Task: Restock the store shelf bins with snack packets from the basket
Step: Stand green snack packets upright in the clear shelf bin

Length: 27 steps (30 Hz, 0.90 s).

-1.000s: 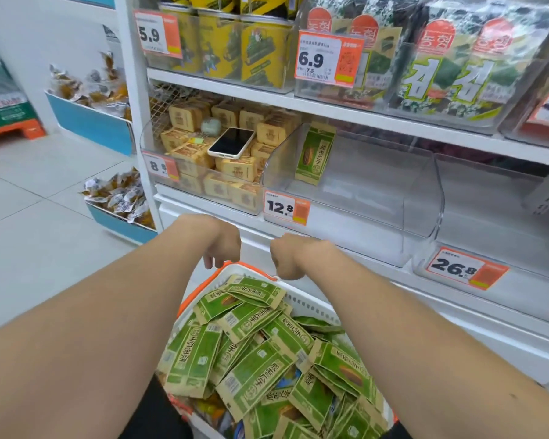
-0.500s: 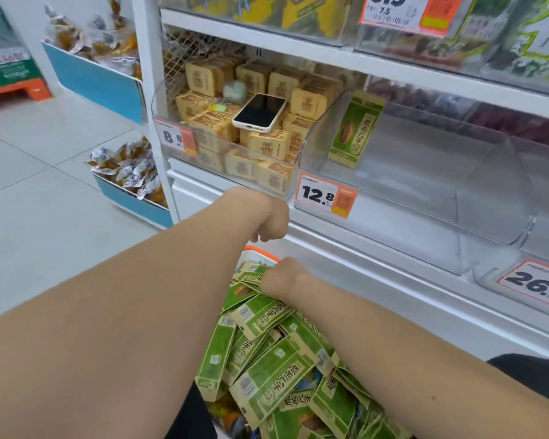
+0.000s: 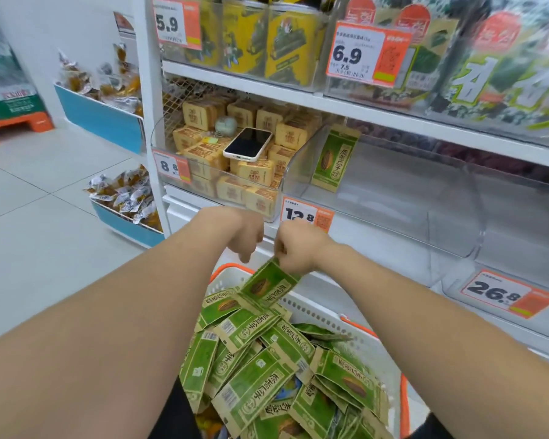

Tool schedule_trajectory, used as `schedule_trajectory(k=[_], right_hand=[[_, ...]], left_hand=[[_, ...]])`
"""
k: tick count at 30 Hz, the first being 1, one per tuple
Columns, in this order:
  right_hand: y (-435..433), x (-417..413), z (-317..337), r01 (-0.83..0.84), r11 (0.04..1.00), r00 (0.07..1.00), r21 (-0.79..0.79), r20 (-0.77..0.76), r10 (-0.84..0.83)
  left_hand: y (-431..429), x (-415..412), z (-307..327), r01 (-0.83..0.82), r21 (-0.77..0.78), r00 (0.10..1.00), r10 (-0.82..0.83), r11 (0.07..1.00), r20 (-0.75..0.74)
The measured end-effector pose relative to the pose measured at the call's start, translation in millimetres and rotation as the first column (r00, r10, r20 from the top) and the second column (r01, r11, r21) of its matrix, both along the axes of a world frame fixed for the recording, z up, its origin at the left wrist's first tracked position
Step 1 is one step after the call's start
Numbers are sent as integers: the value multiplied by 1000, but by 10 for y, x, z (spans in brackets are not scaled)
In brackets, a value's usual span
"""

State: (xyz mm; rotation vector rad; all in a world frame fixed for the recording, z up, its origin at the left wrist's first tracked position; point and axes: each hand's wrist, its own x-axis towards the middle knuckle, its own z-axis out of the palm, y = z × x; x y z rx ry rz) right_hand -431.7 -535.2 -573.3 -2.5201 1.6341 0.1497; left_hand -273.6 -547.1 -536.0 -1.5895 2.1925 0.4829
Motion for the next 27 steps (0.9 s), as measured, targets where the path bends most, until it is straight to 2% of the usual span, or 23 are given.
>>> schedule_trajectory(k=[3,5,8,10,12,13,15,16,17,18,20,24,25,27], right_hand=[[14,-154,317,49,996,979,-80,204,-32],[10,-277,512,59,985,950,-159,311,-6],[9,-501,731,146,958,901,-247,434,-25],[11,-639,803,261,925,824,-277,562,-64],[-12,-726,843,426,871,701,-245,697,-147],[-18,-746,869,510,841,612,-178,762,-210],[-4,-771,929,569,811,359,133,848,-391],[20,-786,953,498,798,232,338,835,-499],[50,-806,972,391,773,150,499,794,-589],[85,-835,993,302,755,128,582,760,-637],[88,-893,1009,259,762,127,593,761,-636],[-76,-1002,938,417,793,157,445,824,-545],[-117,-1045,922,402,795,154,455,822,-548],[-156,-1124,907,257,796,165,548,786,-595]], left_hand=[[-3,12,8,-11,42,977,19,999,-211],[-2,-19,8,-38,31,910,48,999,-412],[81,-169,110,-91,111,681,143,990,-718],[103,-314,189,-130,106,541,160,986,-826],[100,-486,257,-218,11,440,108,976,-891],[85,-576,286,-289,-52,408,74,956,-910],[55,-738,337,-457,-193,405,10,868,-914],[45,-811,355,-532,-257,431,-3,807,-902],[34,-886,365,-589,-318,467,-8,743,-884],[39,-956,381,-628,-364,496,-6,687,-868],[13,-1087,374,-678,-381,496,9,629,-868],[-33,-1316,364,-737,-302,441,91,605,-893],[-28,-1350,374,-749,-289,427,99,596,-899],[-33,-1381,399,-778,-256,380,106,573,-919]])
